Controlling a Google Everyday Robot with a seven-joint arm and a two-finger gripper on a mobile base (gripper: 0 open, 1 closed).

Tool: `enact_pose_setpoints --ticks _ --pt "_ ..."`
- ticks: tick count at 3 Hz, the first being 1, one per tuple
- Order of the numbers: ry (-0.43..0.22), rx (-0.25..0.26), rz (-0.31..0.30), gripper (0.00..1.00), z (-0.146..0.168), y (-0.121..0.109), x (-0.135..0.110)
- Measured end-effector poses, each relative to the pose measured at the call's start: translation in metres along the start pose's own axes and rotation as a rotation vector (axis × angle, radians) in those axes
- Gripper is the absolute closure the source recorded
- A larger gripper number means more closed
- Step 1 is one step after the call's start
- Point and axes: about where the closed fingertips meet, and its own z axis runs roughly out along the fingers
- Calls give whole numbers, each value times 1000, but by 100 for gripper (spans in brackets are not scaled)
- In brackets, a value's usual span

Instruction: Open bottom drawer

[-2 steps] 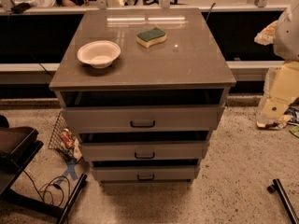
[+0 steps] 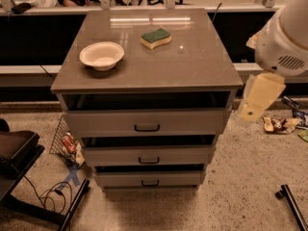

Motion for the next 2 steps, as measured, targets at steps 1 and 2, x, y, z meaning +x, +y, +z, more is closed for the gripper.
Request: enact_pose_setpoints --ticks 1,2 --pt "-39 15 22 0 55 -1 -9" --pt "-58 54 33 0 119 -6 -19"
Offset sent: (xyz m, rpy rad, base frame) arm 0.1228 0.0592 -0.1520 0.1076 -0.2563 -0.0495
